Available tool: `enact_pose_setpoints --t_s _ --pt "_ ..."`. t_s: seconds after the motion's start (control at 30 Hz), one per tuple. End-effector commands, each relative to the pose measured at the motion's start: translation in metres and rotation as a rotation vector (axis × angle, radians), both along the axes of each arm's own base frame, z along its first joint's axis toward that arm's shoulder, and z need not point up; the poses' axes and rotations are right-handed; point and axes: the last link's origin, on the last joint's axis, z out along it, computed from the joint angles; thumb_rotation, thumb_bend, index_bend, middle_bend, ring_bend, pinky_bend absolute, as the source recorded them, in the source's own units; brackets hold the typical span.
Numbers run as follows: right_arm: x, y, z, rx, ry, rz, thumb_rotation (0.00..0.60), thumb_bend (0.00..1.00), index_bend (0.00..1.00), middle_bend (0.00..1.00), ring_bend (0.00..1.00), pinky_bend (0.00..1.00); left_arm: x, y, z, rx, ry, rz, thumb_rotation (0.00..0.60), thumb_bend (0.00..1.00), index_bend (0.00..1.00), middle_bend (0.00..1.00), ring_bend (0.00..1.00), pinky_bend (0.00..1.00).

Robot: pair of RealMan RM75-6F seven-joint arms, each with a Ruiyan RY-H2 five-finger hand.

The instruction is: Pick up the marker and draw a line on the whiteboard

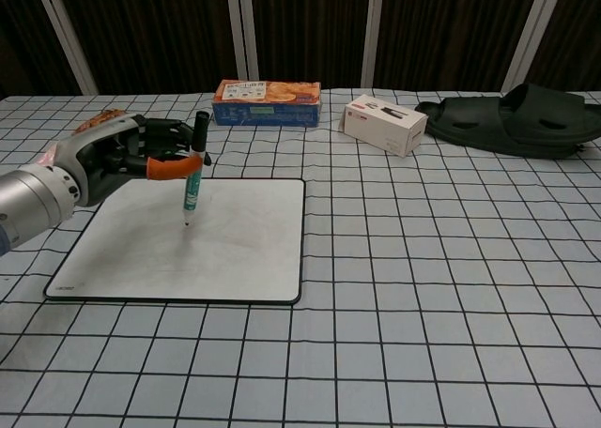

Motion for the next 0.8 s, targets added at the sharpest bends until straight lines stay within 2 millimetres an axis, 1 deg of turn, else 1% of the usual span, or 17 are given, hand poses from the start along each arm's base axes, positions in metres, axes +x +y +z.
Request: enact_pose_setpoints --t_s 0.03,0.4,0.8 --pt "0.0 0.0 0.0 0.0 0.0 0.001 0.6 0.34 0.0 0.0 0.0 0.0 0.0 0.001 -0.001 0.001 0.003 0.0 0.6 0.5 0.78 0.44 0.12 0.12" --pt "0.0 0.0 0.0 0.0 0.0 0.003 0.6 0.34 0.0 0.0 0.0 0.0 0.004 0.003 -0.004 0.004 -0.003 0.0 0.6 0.5 0.78 0.44 0.12 0.12" --pt "0.0 0.0 0.001 0.0 -0.001 0.003 0.6 0.34 0.0 0.0 0.0 0.0 0.011 0.005 -0.013 -0.009 -0.004 0.003 0.6 0.5 0.78 0.44 0.12 0.12"
